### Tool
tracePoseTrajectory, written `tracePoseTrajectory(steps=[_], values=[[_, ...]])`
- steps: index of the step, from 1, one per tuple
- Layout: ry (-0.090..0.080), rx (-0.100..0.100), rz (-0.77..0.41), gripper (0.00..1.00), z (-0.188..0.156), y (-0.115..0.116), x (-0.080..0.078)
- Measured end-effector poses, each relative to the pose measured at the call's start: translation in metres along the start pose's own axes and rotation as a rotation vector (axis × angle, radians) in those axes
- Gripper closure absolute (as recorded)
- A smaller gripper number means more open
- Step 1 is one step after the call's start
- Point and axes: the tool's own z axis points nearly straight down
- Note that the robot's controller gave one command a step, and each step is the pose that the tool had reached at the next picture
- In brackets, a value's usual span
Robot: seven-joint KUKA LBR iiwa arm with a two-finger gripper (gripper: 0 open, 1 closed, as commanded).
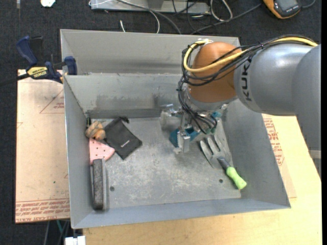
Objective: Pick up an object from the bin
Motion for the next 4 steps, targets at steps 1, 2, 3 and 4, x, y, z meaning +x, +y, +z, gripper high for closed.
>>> tracePoseTrajectory(steps=[1,2,3,4], values=[[-0.006,0.001,-0.084,0.00,-0.007,-0.079,0.022],[-0.008,0.002,-0.063,0.00,-0.011,-0.114,0.030],[-0.009,0.005,-0.278,0.00,0.002,-0.109,0.022],[-0.016,0.005,-0.328,1.00,0.012,-0.110,0.023]])
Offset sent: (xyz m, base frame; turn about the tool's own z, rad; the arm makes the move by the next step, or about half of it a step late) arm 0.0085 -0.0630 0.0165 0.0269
